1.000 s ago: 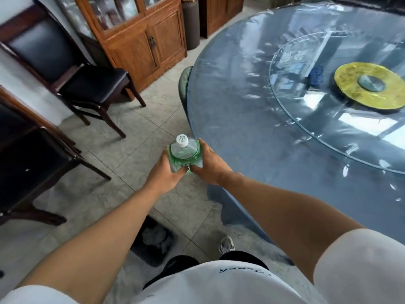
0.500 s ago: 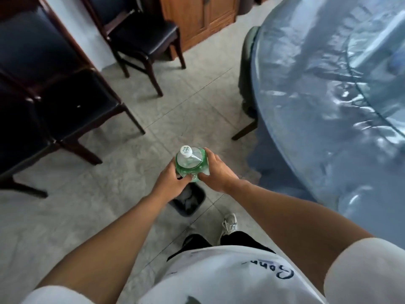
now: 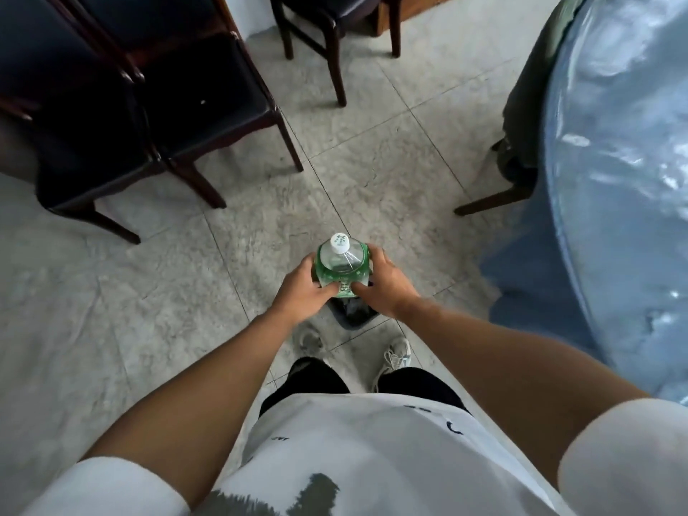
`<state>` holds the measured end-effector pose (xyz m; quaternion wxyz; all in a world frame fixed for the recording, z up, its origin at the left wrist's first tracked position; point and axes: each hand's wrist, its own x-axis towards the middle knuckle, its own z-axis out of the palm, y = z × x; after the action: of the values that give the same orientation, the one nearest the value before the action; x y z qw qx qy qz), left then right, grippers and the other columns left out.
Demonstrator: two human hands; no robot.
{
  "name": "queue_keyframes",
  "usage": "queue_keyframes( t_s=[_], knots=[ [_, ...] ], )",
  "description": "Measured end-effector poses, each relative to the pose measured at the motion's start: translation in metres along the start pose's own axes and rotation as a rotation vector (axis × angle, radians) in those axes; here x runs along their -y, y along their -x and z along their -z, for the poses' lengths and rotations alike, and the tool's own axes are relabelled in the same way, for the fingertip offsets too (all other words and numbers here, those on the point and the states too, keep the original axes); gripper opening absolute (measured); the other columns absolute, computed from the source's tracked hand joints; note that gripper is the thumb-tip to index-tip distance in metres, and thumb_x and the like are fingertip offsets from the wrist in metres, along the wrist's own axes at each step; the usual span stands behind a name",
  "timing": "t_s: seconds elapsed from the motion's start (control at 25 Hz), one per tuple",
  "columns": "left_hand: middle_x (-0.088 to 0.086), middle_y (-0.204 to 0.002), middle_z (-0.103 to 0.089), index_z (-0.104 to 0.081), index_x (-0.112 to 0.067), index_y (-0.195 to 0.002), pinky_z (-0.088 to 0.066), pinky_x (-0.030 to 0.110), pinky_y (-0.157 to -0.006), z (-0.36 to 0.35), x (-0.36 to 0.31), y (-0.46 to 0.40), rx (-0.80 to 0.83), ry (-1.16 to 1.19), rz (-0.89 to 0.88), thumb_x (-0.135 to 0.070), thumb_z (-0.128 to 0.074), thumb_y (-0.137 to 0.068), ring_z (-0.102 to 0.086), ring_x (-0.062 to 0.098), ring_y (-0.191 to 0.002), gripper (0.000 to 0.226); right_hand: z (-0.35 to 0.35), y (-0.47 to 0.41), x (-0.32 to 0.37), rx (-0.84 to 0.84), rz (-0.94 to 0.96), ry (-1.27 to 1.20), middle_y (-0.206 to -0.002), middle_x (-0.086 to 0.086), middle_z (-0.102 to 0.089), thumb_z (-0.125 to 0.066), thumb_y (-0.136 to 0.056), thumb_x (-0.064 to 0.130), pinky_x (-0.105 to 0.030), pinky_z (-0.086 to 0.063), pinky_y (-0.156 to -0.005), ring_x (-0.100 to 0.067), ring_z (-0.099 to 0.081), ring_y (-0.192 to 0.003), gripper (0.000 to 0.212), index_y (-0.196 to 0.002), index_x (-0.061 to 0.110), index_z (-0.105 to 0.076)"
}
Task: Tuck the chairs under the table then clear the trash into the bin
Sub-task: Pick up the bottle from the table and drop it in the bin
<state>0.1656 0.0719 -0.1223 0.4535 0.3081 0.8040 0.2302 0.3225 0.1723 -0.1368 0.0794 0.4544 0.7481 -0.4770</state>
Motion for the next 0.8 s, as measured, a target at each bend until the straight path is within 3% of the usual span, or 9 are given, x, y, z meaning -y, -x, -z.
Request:
queue_keyframes(
  t_s=[0.16, 0.44, 0.56, 0.8],
  knots=[
    [-0.008, -0.126, -0.065, -0.047, -0.028, -0.143, -0.055, 0.038, -0.098, 0.015, 0.026, -0.028, 0.065, 0.046, 0.025, -0.035, -0.084, -0.080, -0.070, 0.010, -0.102, 0.074, -0.020, -0.020, 0.014, -0.031, -0.076, -0.016, -0.149, -0.009, -0.040, -0.069, -0.087, 0.025, -0.040, -0.045, -0.106, -0.027, -0.052, -0.130, 0.085, -0.158, 0.022, -0.022],
    [-0.008, -0.113, -0.071, -0.056, -0.030, -0.132, -0.055, 0.039, -0.097, 0.020, 0.084, -0.075, 0.225, 0.137, 0.125, -0.045, -0.079, -0.076, -0.069, 0.008, -0.101, 0.062, -0.074, -0.053, 0.014, -0.102, -0.268, -0.144, -0.145, -0.004, -0.057, -0.071, -0.086, 0.031, -0.044, -0.050, -0.104, -0.026, -0.062, -0.123, 0.076, -0.151, 0.018, -0.033],
    [-0.005, -0.118, -0.071, -0.055, -0.033, -0.126, -0.054, 0.033, -0.095, 0.003, 0.111, -0.104, 0.227, 0.153, 0.194, -0.035, -0.080, -0.081, -0.069, 0.008, -0.102, 0.051, -0.101, -0.076, -0.013, -0.096, -0.319, -0.185, -0.142, 0.001, -0.060, -0.072, -0.086, 0.030, -0.041, -0.053, -0.098, -0.022, -0.064, -0.119, 0.068, -0.144, 0.019, -0.039],
    [-0.011, -0.105, -0.065, -0.047, -0.023, -0.119, -0.055, 0.042, -0.095, -0.069, 0.159, -0.184, 0.184, 0.176, 0.285, -0.033, -0.081, -0.080, -0.066, 0.012, -0.102, 0.053, -0.152, -0.145, -0.099, -0.130, -0.392, -0.245, -0.132, -0.004, -0.063, -0.069, -0.084, 0.031, -0.048, -0.055, -0.097, -0.024, -0.064, -0.114, 0.061, -0.138, 0.019, -0.044]
  ],
)
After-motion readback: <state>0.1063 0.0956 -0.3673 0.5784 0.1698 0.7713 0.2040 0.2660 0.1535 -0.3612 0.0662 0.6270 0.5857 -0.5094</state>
